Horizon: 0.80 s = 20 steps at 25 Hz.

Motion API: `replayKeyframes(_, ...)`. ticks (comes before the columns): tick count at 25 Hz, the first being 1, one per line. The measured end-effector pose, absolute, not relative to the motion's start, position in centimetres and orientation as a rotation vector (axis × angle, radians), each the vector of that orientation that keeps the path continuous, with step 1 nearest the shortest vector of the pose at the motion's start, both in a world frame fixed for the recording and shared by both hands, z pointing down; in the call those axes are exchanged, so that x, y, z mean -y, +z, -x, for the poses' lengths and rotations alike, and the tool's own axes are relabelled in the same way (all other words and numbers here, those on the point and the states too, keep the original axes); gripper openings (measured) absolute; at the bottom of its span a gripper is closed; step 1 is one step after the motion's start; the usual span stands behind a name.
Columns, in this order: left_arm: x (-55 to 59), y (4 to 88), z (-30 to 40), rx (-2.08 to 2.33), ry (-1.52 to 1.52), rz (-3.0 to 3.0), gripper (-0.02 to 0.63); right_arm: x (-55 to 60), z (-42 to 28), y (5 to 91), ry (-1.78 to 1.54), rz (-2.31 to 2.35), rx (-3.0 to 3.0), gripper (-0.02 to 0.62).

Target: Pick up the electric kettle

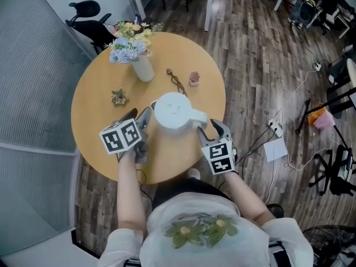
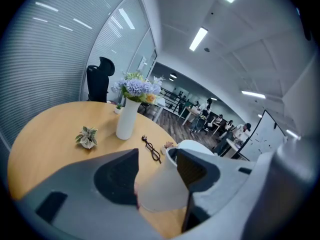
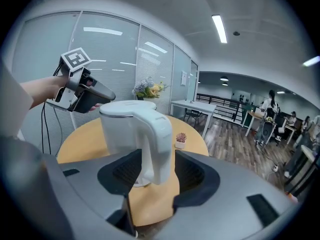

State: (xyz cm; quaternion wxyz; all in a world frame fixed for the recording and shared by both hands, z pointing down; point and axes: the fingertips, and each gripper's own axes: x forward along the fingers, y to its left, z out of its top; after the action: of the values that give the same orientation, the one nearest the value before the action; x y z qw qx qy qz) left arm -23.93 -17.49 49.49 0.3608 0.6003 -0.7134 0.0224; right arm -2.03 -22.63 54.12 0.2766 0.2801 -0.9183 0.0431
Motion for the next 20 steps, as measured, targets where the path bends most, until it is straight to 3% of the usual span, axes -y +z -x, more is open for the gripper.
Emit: replayKeyframes(20,21.2,51.6,23.4,1.441,-0.085,-1.589,0.213,23.6,2.5,56.0,0.216,-0.971,2.304,0.207)
